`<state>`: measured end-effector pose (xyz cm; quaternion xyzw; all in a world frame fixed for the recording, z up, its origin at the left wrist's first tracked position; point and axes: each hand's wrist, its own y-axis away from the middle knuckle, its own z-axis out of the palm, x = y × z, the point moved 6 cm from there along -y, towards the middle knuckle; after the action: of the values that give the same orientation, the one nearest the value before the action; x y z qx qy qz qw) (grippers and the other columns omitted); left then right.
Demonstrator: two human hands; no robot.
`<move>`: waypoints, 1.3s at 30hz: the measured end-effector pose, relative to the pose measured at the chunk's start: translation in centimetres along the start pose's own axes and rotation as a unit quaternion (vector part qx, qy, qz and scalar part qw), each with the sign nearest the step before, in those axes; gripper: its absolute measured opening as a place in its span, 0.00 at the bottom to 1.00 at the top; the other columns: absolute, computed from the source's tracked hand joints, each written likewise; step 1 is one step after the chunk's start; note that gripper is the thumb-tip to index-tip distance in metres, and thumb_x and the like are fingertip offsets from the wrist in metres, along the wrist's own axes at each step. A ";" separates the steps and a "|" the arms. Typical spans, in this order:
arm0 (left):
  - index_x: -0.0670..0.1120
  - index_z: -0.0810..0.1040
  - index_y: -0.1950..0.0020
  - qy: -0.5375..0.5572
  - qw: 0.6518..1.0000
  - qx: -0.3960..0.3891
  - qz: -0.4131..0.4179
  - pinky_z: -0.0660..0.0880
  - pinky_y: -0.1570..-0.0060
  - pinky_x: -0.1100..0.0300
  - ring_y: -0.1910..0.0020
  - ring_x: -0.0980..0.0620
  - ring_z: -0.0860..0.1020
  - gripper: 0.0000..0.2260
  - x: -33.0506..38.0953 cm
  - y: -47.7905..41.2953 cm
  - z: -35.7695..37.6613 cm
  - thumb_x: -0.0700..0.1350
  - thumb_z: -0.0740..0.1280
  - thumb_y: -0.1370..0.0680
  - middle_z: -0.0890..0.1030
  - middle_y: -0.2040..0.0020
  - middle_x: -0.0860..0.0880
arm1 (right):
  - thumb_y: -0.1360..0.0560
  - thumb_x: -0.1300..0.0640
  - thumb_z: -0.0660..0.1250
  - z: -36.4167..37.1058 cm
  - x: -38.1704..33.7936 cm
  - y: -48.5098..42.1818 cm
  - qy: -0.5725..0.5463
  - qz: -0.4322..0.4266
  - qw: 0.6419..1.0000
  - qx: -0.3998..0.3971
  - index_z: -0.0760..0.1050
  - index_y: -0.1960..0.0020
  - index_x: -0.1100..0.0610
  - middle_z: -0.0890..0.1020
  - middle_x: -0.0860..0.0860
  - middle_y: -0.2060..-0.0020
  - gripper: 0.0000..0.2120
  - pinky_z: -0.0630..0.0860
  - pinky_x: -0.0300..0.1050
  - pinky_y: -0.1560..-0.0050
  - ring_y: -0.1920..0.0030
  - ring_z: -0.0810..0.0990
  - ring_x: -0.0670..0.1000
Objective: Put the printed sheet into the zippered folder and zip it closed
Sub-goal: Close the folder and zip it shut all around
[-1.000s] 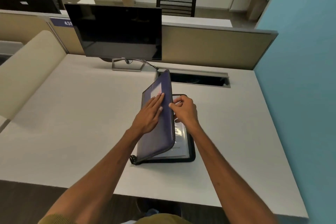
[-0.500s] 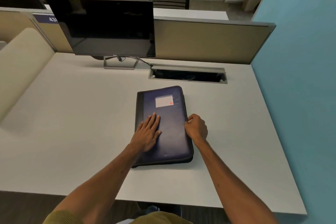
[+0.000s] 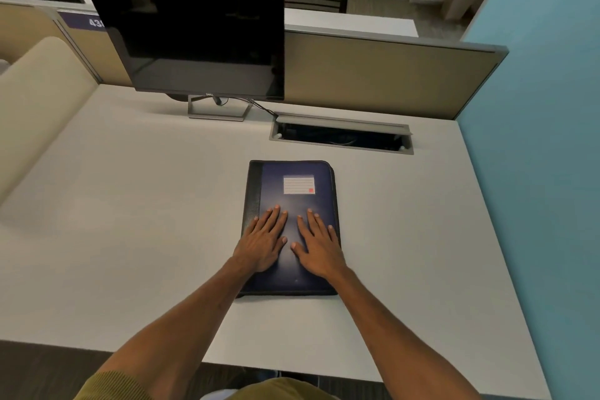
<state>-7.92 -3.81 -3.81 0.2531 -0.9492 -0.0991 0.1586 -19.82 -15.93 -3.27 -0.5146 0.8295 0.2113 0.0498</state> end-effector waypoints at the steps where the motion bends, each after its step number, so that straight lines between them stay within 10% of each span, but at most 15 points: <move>1: 0.53 0.38 0.13 0.002 1.000 -0.003 -0.004 0.43 0.15 0.46 0.15 0.49 0.37 0.31 -0.1 -0.1 0.0 0.61 0.45 0.12 0.36 0.14 0.51 | 0.15 0.34 0.49 0.4 0.1 0.0 0.012 -0.002 1.000 -0.001 0.38 0.14 0.47 0.38 0.50 0.15 0.36 0.41 0.59 0.18 0.15 0.38 0.53; 9: 0.52 0.44 0.12 0.064 0.998 0.001 -0.028 0.50 0.15 0.47 0.13 0.48 0.43 0.30 -2.2 4.4 -0.4 0.56 0.51 0.11 0.42 0.12 0.50 | 0.15 0.34 0.46 0.8 0.1 -0.2 0.030 -0.011 0.999 0.010 0.34 0.15 0.48 0.35 0.51 0.16 0.37 0.41 0.62 0.17 0.16 0.36 0.54; 14: 0.50 0.61 0.14 0.128 0.986 0.045 -0.092 0.72 0.26 0.44 0.19 0.44 0.64 0.30 -4.4 9.2 -1.5 0.38 0.60 0.17 0.59 0.14 0.49 | 0.15 0.45 0.60 0.0 -2.3 1.2 0.019 0.016 0.995 0.099 0.53 0.15 0.54 0.57 0.56 0.16 0.33 0.52 0.65 0.19 0.16 0.55 0.58; 20: 0.52 0.77 0.31 0.176 0.975 0.061 -0.122 0.78 0.44 0.53 0.38 0.46 0.81 0.23 -6.6 13.7 -0.4 0.34 0.66 0.23 0.84 0.37 0.52 | 0.21 0.57 0.68 0.0 -8.3 5.9 -0.058 -0.020 0.973 0.221 0.76 0.34 0.53 0.81 0.52 0.39 0.16 0.77 0.50 0.40 0.40 0.79 0.53; 25: 0.51 0.83 0.37 0.125 0.989 0.028 -0.073 0.80 0.41 0.52 0.40 0.48 0.80 0.20 -7.0 15.6 -0.4 0.32 0.63 0.22 0.82 0.37 0.50 | 0.19 0.54 0.66 1.7 -12.7 7.3 -0.074 -0.071 0.972 0.212 0.79 0.46 0.52 0.83 0.49 0.52 0.04 0.82 0.46 0.52 0.55 0.80 0.48; 29: 0.52 0.82 0.36 0.091 0.995 0.009 -0.032 0.81 0.43 0.51 0.37 0.50 0.77 0.16 -7.5 17.2 0.4 0.37 0.68 0.21 0.78 0.33 0.53 | 0.18 0.45 0.65 3.1 -15.5 8.6 -0.098 -0.011 0.981 0.166 0.79 0.59 0.50 0.79 0.45 0.68 0.14 0.79 0.42 0.65 0.69 0.77 0.46; 39: 0.51 0.81 0.40 0.093 0.994 0.047 -0.025 0.81 0.49 0.47 0.46 0.48 0.79 0.08 -6.6 18.4 1.3 0.46 0.64 0.16 0.82 0.46 0.51 | 0.23 0.39 0.73 7.8 -17.0 11.5 -0.228 0.169 0.953 0.109 0.82 0.45 0.48 0.86 0.44 0.52 0.15 0.84 0.48 0.51 0.54 0.83 0.47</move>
<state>-11.26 15.42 -1.73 0.2917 -0.9273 -0.0340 0.2321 -23.01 5.72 -1.78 -0.2962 0.8890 0.2367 0.2566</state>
